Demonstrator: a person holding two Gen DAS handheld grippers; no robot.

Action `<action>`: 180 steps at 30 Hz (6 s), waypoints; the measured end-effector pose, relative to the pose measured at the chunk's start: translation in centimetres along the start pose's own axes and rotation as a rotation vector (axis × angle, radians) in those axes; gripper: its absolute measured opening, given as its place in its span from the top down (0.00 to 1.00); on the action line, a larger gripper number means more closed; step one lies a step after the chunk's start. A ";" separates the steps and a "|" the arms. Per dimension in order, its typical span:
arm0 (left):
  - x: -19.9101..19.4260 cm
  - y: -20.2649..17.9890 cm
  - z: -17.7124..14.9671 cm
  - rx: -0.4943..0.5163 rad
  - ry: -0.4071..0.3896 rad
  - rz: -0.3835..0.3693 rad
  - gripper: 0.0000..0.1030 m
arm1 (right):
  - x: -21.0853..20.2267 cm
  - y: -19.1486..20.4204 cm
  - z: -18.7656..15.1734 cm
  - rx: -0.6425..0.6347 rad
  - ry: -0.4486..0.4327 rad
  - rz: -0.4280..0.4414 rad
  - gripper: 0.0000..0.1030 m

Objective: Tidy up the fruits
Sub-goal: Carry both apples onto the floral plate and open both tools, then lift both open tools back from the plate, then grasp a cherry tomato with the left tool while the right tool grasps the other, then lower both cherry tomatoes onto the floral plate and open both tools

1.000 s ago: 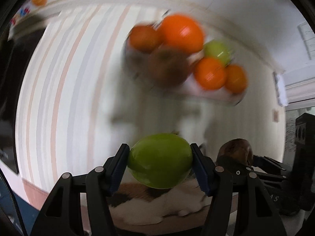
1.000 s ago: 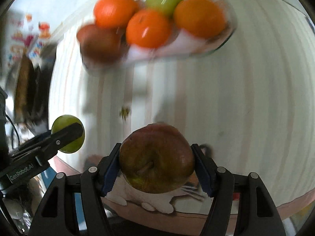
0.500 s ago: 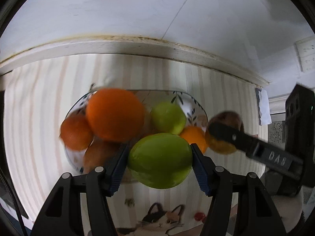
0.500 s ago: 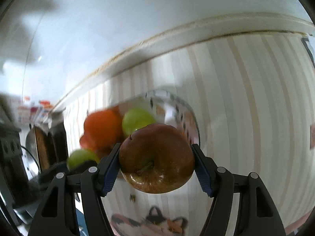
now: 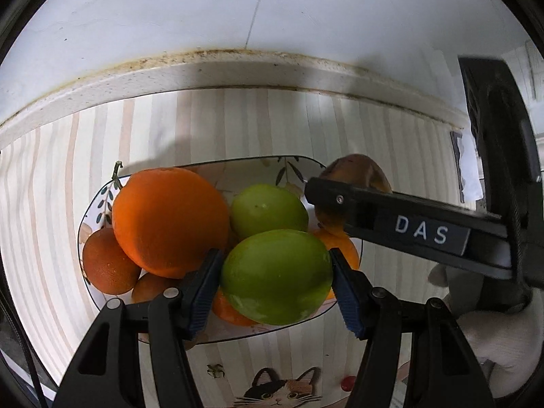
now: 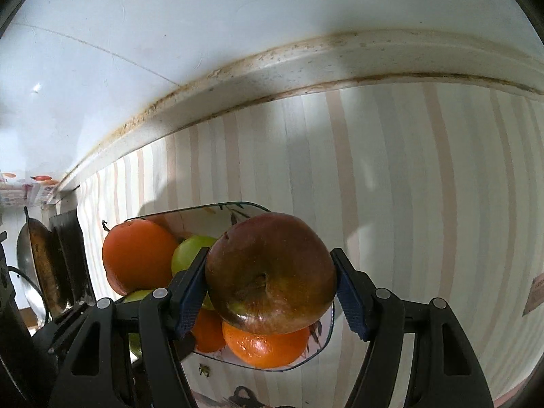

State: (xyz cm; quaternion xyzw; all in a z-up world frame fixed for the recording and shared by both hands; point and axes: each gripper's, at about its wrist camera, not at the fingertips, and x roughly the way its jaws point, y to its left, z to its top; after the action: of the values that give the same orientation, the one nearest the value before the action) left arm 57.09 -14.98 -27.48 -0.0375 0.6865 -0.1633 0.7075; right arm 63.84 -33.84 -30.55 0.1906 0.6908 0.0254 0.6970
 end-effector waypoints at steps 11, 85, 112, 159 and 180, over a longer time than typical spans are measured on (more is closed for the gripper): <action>0.4 -1.1 0.5 -0.006 0.000 0.050 0.41 | 2.2 1.6 1.2 -0.041 0.065 -0.023 0.25; -25.0 -1.2 -29.2 -0.004 -0.554 0.261 0.16 | -26.6 12.6 -39.1 -0.208 -0.701 -0.193 0.06; -6.7 -6.5 -21.2 0.143 -0.224 0.316 0.08 | -13.2 -5.6 -33.3 0.141 -0.360 -0.176 0.05; 9.0 -18.8 -25.6 0.513 0.067 0.146 0.74 | -4.9 -16.0 -35.0 0.288 -0.257 -0.174 0.73; -5.2 -2.1 -19.2 0.059 -0.122 -0.015 0.74 | -5.6 -5.7 -26.0 0.078 -0.331 0.010 0.73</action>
State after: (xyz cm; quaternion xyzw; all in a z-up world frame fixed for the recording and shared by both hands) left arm 37.81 -12.20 -22.95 -0.0319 0.6366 -0.1860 0.7478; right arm 37.01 -34.79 -26.19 0.2222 0.5661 -0.0297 0.7933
